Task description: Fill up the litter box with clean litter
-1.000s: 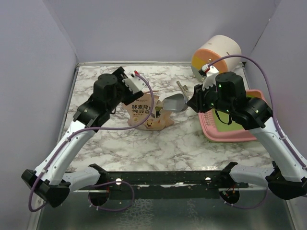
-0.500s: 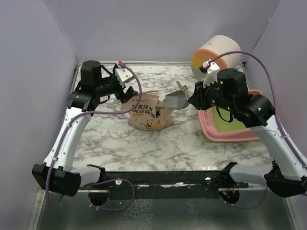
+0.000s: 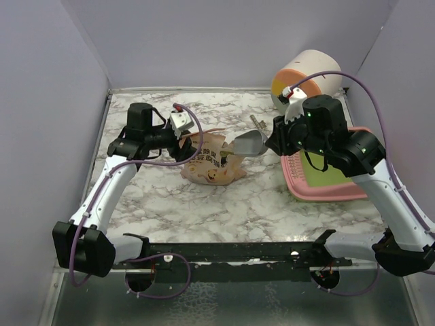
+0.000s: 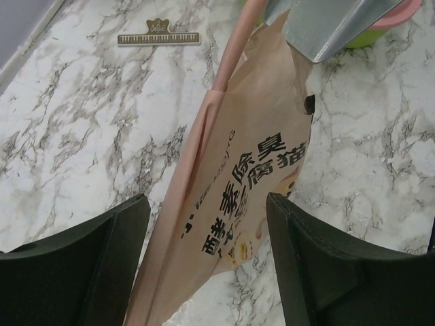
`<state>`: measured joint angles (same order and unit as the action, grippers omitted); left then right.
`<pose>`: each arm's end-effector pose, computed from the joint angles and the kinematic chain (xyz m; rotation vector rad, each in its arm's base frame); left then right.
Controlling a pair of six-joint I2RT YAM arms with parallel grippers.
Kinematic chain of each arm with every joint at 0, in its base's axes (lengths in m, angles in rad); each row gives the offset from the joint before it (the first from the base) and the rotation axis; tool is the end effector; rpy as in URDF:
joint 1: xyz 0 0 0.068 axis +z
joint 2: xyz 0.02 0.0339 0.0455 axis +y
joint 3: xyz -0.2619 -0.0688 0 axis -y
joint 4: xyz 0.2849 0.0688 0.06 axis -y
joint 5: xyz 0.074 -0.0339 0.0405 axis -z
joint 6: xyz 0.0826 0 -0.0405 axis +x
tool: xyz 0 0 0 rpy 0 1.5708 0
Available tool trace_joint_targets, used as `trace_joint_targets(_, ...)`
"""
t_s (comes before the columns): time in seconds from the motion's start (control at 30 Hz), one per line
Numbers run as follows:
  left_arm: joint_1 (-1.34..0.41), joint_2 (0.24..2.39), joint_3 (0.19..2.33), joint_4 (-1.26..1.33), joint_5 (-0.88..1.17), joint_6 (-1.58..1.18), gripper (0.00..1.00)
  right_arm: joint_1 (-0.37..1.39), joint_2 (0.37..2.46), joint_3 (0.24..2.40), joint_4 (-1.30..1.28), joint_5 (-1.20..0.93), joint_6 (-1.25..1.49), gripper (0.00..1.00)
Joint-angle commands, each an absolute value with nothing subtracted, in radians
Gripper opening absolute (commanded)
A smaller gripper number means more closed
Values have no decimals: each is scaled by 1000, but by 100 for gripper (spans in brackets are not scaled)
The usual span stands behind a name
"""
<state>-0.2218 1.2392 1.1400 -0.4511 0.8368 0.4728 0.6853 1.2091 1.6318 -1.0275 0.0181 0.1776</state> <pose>0.3127 -0.1334 0.3250 1.1138 1.6592 -0.7196 0.2265 0.1832 0.4410 -0.5459 2.1461 0.4674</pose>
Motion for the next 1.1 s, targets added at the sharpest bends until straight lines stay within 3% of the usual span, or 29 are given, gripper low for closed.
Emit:
trace_joint_targets(0.0,-215,1200,1119,-356,846,463,72,684,1190,1655,-1020,-19,161,1)
trace_joint_targets(0.17,-215,1222,1112,-331,861,464,69,684,1187,1649,-1026,-26,159,1)
trace_joint_targets(0.37,-213,1157,1133,-268,756,435,77,684,1177,1656,-1041,-15,161,1)
trace_joint_targets(0.63,-207,1280,1289,-463,912,574,79,684,1194,1648,-1022,-46,160,1)
trace_joint_targets(0.93,-206,1341,1214,-481,970,608,73,684,1194,1669,-1045,-25,166,1)
trace_joint_targets(1.07,-207,1307,1154,-398,930,545,64,684,1192,1665,-1049,-15,172,1)
